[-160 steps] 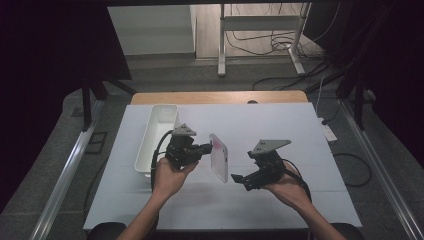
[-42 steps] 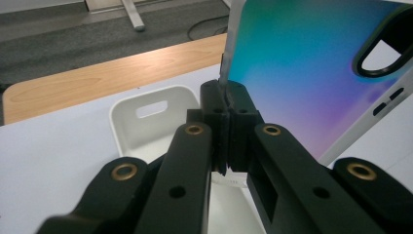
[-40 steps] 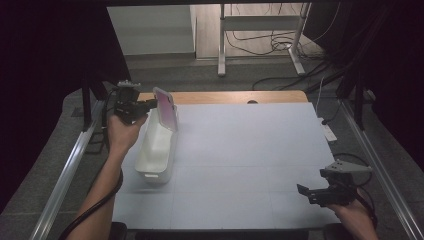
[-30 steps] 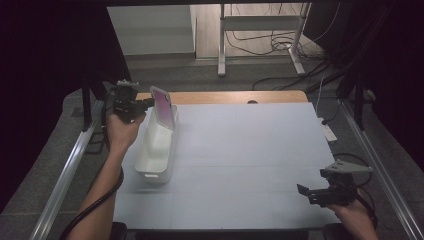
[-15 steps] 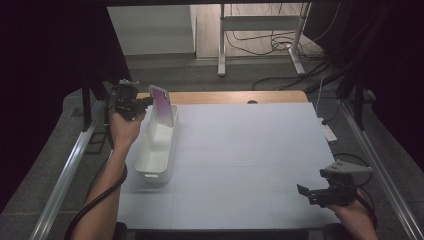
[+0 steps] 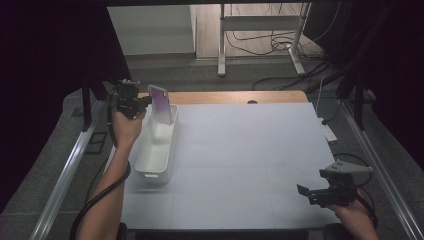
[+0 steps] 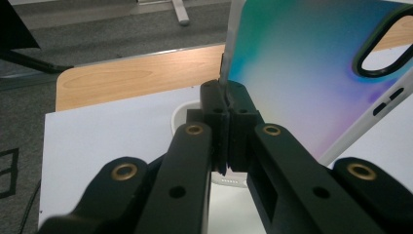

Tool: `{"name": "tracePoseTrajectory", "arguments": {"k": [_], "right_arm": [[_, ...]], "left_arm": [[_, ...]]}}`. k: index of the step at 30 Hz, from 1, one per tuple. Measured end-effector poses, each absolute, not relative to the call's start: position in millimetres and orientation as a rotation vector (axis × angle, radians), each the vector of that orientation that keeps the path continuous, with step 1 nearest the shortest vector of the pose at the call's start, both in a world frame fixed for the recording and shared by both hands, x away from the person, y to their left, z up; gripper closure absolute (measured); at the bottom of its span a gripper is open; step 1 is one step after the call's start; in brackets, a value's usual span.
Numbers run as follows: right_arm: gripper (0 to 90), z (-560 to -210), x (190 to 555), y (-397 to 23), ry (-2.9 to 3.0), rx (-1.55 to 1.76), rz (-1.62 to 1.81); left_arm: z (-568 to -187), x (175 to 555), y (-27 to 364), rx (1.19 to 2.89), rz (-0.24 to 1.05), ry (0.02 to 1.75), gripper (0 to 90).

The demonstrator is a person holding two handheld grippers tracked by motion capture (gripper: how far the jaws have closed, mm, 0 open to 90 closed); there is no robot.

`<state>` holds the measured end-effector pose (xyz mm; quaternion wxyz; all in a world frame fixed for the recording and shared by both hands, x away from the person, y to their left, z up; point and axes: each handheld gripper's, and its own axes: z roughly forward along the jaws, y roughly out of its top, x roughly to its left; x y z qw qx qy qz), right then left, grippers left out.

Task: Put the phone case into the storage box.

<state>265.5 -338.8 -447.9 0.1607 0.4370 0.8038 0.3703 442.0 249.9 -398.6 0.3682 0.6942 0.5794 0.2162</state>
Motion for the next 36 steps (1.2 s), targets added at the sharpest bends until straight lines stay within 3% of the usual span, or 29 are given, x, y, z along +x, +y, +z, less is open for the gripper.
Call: {"name": "tracePoseTrajectory", "arguments": {"k": [36], "right_arm": [[0.4,-448.7,266.1,-337.6,2.322,1.237,1.051]], "left_arm": [[-444.5,469.5,248.4,1.783,0.523,1.596,88.2]]}}
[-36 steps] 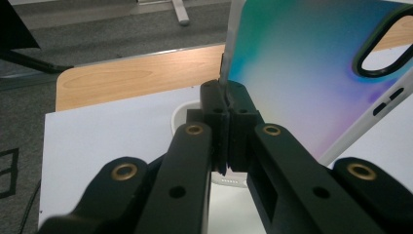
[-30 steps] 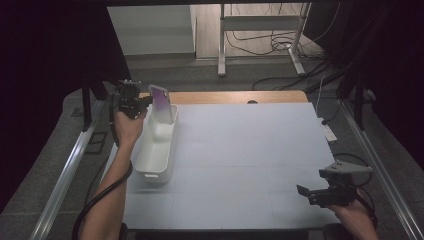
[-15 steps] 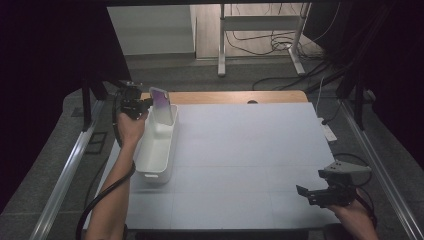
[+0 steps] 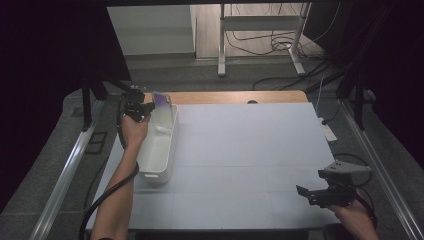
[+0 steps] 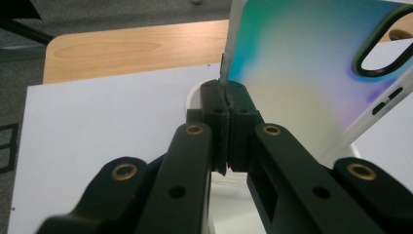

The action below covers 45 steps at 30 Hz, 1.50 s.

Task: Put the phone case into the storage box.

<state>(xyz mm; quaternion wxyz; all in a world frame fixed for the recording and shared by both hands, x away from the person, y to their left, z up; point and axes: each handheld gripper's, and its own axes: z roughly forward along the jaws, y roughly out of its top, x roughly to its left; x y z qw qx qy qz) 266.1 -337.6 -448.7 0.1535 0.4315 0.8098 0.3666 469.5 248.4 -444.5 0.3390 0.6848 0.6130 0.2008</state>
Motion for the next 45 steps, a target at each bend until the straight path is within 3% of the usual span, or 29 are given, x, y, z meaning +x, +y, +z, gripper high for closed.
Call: {"name": "tracePoseTrajectory", "arguments": {"k": [28,45], "right_arm": [[0.5,-448.7,266.0,-338.2,2.324,1.239,1.055],[0.5,-448.4,265.6,-338.2,2.322,1.235,1.057]], "left_arm": [[-456.6,482.4,245.5,1.829,0.521,1.606,83.3],[-451.2,479.3,246.4,1.841,0.512,1.512,46.8]]}}
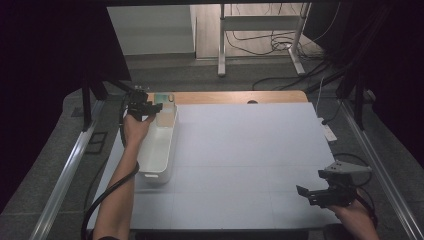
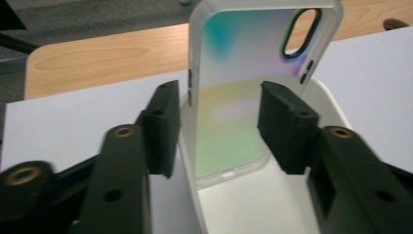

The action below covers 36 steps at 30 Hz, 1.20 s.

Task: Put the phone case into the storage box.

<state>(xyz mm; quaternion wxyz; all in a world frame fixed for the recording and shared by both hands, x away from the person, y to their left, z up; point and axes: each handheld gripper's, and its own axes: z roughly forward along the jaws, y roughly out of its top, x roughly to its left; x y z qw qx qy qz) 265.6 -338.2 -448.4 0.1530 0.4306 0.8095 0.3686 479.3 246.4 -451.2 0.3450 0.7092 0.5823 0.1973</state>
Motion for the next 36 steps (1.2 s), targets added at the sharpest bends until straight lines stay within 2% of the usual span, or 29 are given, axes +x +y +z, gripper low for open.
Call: {"name": "tracePoseTrajectory", "arguments": {"k": [8,13,14,17,24,36], "right_arm": [[0.5,-448.5,265.7,-338.2,2.322,1.236,1.056],[0.5,-448.4,265.7,-338.1,2.325,1.235,1.053],[0.5,-448.6,265.9,-338.1,2.324,1.236,1.055],[0.5,-448.6,265.8,-338.1,2.323,1.237,1.055],[0.4,-448.5,265.8,-337.8,2.327,1.233,1.052],[0.4,-448.6,266.1,-337.5,2.325,1.235,1.053]], "left_arm": [[-448.4,475.9,247.3,1.823,0.455,1.482,26.3],[-445.0,472.8,248.3,1.814,0.399,1.453,19.8],[-443.8,471.8,248.4,1.825,0.385,1.441,14.9],[-442.7,469.7,246.5,1.850,0.379,1.421,8.4],[-440.9,461.3,243.4,1.907,0.357,1.378,1.9],[-437.8,446.7,244.8,1.892,0.354,1.335,1.3]]}}
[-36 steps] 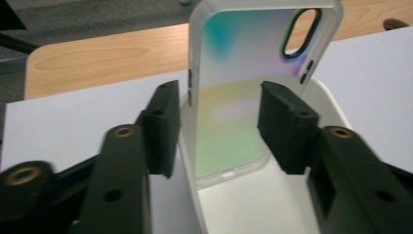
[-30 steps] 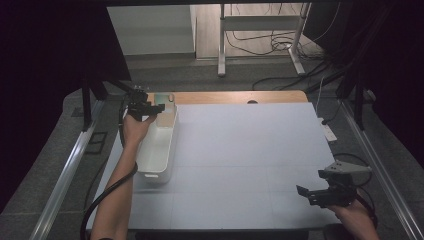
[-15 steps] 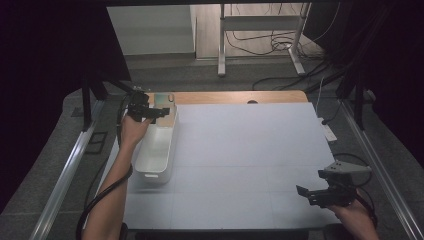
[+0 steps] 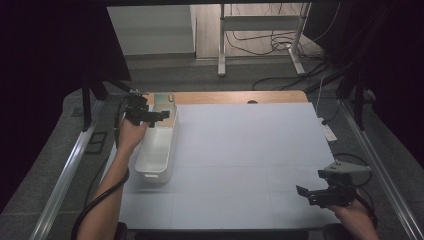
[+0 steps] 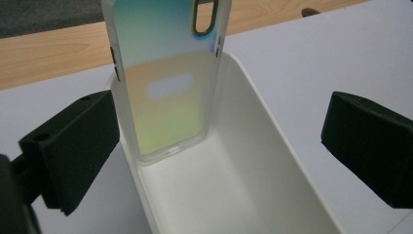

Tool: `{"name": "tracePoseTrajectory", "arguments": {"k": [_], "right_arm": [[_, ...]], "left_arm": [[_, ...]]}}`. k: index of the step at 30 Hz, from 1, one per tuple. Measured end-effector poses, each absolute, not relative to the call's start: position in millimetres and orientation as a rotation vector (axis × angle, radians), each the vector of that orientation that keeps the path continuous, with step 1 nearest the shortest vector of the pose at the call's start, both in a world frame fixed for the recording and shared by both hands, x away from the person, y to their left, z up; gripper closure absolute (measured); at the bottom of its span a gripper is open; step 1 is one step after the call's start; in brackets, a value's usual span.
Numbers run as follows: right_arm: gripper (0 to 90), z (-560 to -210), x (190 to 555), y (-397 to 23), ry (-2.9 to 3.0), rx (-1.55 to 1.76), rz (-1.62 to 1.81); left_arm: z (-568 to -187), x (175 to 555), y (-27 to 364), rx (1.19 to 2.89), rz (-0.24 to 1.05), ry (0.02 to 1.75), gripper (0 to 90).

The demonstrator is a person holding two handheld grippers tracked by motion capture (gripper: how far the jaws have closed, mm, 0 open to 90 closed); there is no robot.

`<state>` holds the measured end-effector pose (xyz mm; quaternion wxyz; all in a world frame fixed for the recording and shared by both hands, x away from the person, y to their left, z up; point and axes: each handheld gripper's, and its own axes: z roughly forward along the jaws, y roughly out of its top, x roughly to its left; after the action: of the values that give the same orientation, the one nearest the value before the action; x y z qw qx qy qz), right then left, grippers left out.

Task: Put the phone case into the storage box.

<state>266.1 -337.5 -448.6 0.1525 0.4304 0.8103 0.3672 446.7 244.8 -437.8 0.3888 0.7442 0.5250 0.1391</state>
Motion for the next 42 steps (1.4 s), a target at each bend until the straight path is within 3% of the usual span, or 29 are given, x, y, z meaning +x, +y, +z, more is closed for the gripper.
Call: {"name": "tracePoseTrajectory", "arguments": {"k": [42], "right_arm": [[0.0,-448.2,265.7,-336.6,2.310,1.244,1.040]], "left_arm": [[-431.6,382.2,223.8,1.965,0.369,1.091,0.4]]}}
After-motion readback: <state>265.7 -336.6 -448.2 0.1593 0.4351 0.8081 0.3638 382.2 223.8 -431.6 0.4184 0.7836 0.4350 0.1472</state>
